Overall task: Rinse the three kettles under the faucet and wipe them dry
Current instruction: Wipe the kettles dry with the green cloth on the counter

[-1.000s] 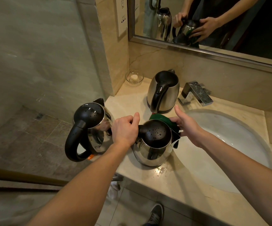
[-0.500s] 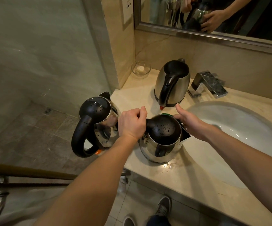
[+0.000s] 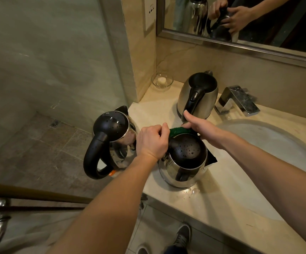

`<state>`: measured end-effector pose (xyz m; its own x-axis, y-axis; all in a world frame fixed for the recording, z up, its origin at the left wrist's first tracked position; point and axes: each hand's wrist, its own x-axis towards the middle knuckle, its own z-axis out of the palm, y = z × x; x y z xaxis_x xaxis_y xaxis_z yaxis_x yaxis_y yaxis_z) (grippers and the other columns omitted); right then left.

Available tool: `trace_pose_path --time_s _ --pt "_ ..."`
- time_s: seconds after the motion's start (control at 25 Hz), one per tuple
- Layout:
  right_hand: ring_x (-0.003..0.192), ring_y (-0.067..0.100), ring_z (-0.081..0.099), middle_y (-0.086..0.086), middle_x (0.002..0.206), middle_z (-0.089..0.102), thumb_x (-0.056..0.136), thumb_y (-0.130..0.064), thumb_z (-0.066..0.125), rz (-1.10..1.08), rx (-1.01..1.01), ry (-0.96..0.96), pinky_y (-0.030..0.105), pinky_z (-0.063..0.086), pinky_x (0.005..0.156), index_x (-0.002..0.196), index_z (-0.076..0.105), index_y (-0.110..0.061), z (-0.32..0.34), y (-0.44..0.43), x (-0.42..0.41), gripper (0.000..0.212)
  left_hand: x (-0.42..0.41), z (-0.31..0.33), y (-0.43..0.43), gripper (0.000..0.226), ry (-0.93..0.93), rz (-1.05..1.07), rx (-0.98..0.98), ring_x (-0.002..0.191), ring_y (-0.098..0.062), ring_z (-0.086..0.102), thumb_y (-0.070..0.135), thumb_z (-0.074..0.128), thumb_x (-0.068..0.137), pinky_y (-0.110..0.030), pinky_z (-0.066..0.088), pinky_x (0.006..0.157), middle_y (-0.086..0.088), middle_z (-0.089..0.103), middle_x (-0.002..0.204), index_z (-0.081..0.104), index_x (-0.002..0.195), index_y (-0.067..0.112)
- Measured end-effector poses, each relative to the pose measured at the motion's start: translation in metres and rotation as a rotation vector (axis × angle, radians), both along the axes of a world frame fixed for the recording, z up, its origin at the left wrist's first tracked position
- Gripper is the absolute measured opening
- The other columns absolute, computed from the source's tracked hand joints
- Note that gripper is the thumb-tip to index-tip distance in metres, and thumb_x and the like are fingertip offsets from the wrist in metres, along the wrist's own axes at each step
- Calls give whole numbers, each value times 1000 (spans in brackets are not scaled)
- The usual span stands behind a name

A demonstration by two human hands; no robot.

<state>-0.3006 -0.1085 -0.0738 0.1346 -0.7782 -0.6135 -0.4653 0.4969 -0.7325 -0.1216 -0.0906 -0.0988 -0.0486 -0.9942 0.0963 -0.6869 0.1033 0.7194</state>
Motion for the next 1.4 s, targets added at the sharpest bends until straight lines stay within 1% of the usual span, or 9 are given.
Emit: trace_pose_path --time_s 0.24,0.48,0.64,0.76,0.96,1.04,1.16,1.28,1.4 --pt "108 15 62 -2 114 69 91 -73 19 117 150 -18 39 36 107 106 69 -27 -18 -15 2 69 0 -3 -1 50 9 -10 4 46 -10 37 43 34 93 -31 24 52 5 37 45 42 48 22" --pt "110 19 64 2 117 70 91 -73 21 95 154 -36 39 42 103 113 69 -22 -21 -9 -2 73 1 -4 -2 48 -4 -30 13 47 -11 37 43 32 92 -29 24 52 5 37 46 39 49 25" --pt "131 17 42 -4 141 52 92 -70 19 18 73 -63 51 24 117 118 69 -22 -5 4 -10 74 1 -5 -3 50 0 -32 12 49 -13 38 44 32 93 -30 27 54 3 37 47 40 49 23" --pt "141 19 33 -2 150 43 84 -78 21 5 5 -40 54 19 118 124 67 -25 11 20 -16 80 0 -1 -2 52 -23 -23 14 52 -13 38 39 37 99 -32 27 59 2 38 49 39 50 22" --pt "119 -7 43 -22 139 45 95 -68 20 98 -209 22 14 22 109 131 59 -37 35 62 -6 61 -2 3 0 53 -45 30 46 61 -23 44 39 38 100 -35 29 63 -1 41 54 39 51 21" --pt "134 -3 34 -23 151 35 89 -72 20 219 -389 141 27 21 117 138 47 -46 31 80 -3 62 -3 4 2 53 -35 47 51 65 -27 47 40 38 99 -36 31 64 -3 45 57 42 52 19" --pt "143 10 20 -33 156 11 84 -75 10 469 -573 430 33 27 109 138 22 -63 22 104 -6 56 -3 4 2 52 -27 60 65 68 -29 50 42 37 99 -35 33 65 -9 54 64 54 59 13" --pt "141 17 16 -39 154 -8 86 -77 8 625 -654 604 38 38 104 144 9 -63 19 117 -9 60 -3 4 3 53 -14 69 73 66 -29 51 42 37 98 -35 33 64 -10 55 64 56 60 12" --pt "139 22 20 -39 153 -16 88 -76 9 704 -686 679 39 43 100 146 3 -61 17 118 -15 60 -2 7 5 53 1 69 86 55 -18 45 40 38 99 -33 29 61 -4 48 55 48 53 16"
